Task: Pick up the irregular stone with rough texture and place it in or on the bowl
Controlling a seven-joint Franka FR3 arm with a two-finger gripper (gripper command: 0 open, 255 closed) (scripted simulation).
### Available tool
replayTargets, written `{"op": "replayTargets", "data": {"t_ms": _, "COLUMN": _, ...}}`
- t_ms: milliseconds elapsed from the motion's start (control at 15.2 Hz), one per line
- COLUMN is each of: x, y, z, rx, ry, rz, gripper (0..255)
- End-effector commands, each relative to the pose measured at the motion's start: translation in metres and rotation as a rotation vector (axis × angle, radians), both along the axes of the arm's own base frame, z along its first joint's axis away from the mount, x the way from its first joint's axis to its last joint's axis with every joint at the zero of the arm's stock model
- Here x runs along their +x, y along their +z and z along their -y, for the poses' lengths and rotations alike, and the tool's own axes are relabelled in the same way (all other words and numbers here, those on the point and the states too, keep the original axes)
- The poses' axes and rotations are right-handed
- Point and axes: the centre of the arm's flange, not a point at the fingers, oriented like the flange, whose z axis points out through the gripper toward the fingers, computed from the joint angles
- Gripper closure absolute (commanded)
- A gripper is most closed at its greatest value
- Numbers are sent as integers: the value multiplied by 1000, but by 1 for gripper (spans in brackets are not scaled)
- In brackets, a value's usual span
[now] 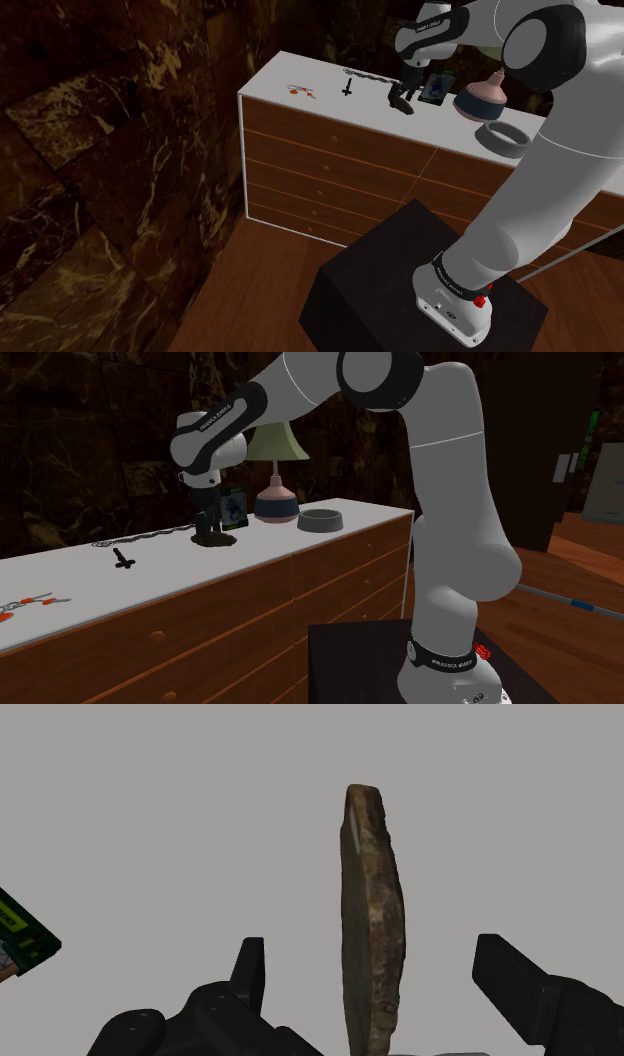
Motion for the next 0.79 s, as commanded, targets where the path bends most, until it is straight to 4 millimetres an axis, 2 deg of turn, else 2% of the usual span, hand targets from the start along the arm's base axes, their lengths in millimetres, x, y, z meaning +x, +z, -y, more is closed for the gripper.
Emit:
{"op": "replayTargets", "data": {"t_ms": 0, "x": 0, "y": 0, "z": 0, "rx": 0, "ry": 0, "rz": 0, "gripper": 255}}
{"op": "replayTargets", "data": {"t_ms": 594, "x": 0, "y": 0, "z": 0, "rx": 0, "ry": 0, "rz": 0, "gripper": 255}}
{"op": "replayTargets", "data": {"t_ms": 726, "x": 0, "y": 11, "z": 0, "rx": 0, "ry": 0, "rz": 0, "gripper": 255}}
